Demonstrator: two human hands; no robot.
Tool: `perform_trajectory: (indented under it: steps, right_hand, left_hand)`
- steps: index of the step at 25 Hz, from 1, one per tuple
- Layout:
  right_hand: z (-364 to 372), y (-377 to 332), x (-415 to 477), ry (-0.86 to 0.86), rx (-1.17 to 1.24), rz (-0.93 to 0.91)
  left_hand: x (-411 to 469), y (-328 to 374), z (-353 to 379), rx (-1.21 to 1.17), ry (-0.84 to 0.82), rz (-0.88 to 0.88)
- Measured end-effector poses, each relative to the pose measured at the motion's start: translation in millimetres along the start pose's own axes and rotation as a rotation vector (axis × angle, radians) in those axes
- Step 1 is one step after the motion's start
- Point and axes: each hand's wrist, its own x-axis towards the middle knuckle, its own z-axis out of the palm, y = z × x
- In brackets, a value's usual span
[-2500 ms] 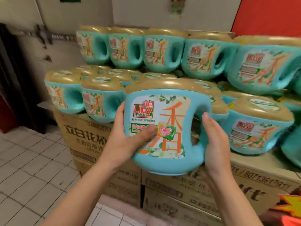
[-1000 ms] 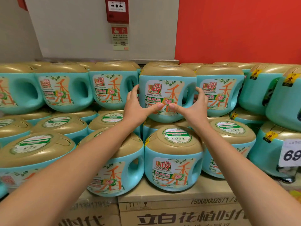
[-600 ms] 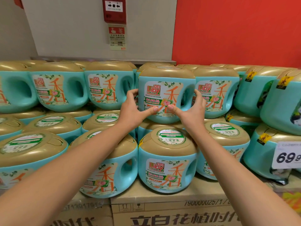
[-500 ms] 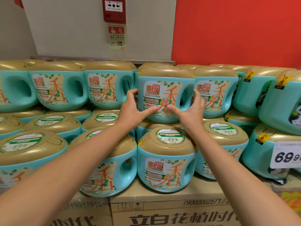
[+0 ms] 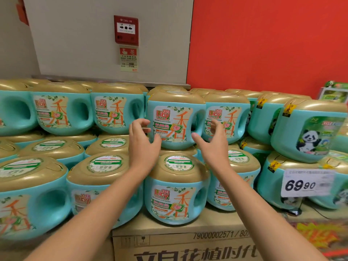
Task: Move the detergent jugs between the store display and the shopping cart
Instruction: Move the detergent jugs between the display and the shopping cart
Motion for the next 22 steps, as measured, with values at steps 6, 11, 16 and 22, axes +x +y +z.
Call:
perform_trajectory:
  steps: [6, 11, 16, 22]
  right_hand:
    - [-99, 52, -151, 0.226, 0.268, 0.161]
    - [-160, 91, -293, 0.348, 0.136, 0.457]
    - [-209, 93, -397, 0.430, 0.130, 0.631]
    - [-273, 105, -477, 0.535, 0.130, 0.794]
  left_hand:
    - [-118, 4, -21, -0.624, -0.258, -0.343]
    - [-222, -13, -16, -0.519, -0.681, -0.576]
    - [-330, -5, -20, -0.385, -1.029, -0.620]
    - [-419, 26, -10, -0.298, -1.190, -0.670]
